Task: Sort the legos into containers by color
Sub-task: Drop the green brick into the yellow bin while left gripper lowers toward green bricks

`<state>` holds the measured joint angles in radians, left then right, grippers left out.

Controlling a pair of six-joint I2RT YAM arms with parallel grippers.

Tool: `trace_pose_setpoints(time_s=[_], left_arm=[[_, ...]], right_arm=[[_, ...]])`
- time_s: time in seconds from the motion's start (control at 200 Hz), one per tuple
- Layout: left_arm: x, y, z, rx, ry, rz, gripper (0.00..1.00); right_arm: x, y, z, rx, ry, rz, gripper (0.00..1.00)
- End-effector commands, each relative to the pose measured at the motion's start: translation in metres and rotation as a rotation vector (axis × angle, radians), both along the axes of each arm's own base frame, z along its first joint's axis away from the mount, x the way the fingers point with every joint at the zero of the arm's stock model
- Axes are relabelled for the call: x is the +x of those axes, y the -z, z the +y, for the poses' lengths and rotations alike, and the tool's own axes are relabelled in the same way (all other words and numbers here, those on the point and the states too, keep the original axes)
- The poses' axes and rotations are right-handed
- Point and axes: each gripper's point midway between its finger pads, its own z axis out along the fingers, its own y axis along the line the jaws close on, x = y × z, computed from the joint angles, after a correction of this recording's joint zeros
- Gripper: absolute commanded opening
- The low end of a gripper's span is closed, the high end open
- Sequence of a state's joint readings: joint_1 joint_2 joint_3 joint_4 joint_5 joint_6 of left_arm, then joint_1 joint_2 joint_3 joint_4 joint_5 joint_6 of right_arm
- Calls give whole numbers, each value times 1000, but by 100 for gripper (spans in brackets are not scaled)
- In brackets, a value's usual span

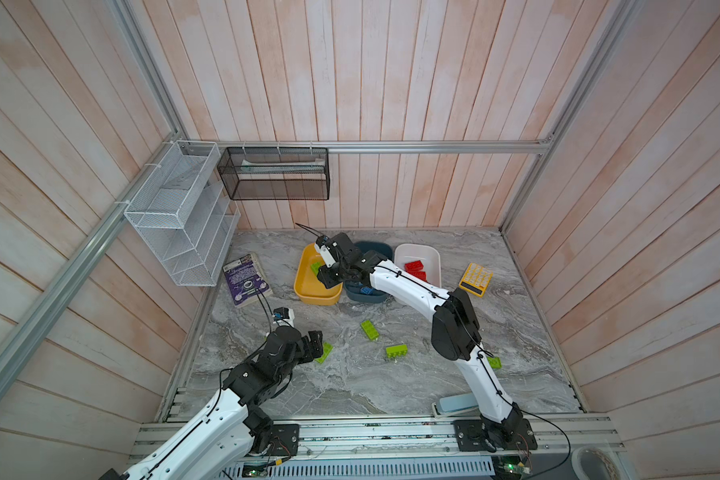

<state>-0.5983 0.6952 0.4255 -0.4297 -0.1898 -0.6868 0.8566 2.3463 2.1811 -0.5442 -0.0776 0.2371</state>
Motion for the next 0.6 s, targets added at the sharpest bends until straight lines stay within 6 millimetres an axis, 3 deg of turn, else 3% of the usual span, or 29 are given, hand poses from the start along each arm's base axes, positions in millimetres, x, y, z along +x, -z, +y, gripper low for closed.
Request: trace_pose_setpoints(time_s=[0.0, 0.065, 0.16, 0.365, 0.595], left_arm=[[-2, 6, -5, -26, 14, 17, 92], [-4, 15, -8, -23, 29, 51, 91], [-8, 31, -14, -8, 55, 124, 88], [-20, 58, -27, 67, 114, 216, 86], [-28, 86, -31, 151, 142, 307, 83]], right_arm=[[2, -8, -3, 5, 6, 14, 48], [4, -12, -6, 11, 14, 12, 58], [5, -21, -13, 18, 25, 4, 65], [0, -47, -40, 72, 53, -29, 68], [-19, -65, -86, 145, 94, -57, 68]])
